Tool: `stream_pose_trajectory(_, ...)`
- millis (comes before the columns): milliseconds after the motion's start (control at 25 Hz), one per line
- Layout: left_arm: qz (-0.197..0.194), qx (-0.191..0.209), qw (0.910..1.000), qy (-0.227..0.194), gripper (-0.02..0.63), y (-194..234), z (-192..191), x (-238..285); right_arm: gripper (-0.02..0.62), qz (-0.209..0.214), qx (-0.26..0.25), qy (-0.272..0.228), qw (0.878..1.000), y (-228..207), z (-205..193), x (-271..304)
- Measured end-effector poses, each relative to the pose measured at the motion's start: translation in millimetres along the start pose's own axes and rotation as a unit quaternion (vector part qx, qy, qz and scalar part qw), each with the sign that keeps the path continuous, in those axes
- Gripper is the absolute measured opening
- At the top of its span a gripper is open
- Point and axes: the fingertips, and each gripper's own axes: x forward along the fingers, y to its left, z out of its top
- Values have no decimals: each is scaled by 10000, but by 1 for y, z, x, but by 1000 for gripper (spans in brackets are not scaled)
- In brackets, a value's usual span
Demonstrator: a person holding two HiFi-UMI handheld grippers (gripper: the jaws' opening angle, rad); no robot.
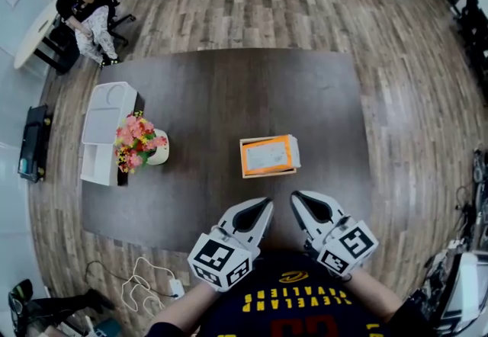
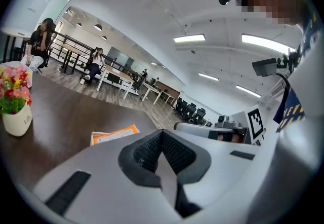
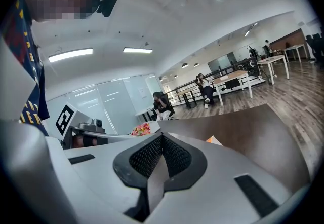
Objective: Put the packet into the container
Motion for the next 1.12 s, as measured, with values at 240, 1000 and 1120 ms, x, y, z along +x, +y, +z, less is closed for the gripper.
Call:
stream_pose_trajectory(240, 3, 133, 9999, -35, 0, -3, 5, 2, 9, -20, -178, -49, 9998, 1, 8, 0)
stream_pose_trajectory(1000, -134, 74, 9999, 48, 0, 12, -7, 10, 9, -265, -339, -74, 9990, -8, -2, 3)
stream_pose_trajectory(1120, 76, 122, 9998, 115, 0, 32, -10, -2, 9, -104, -269, -125, 9995, 0, -12, 23)
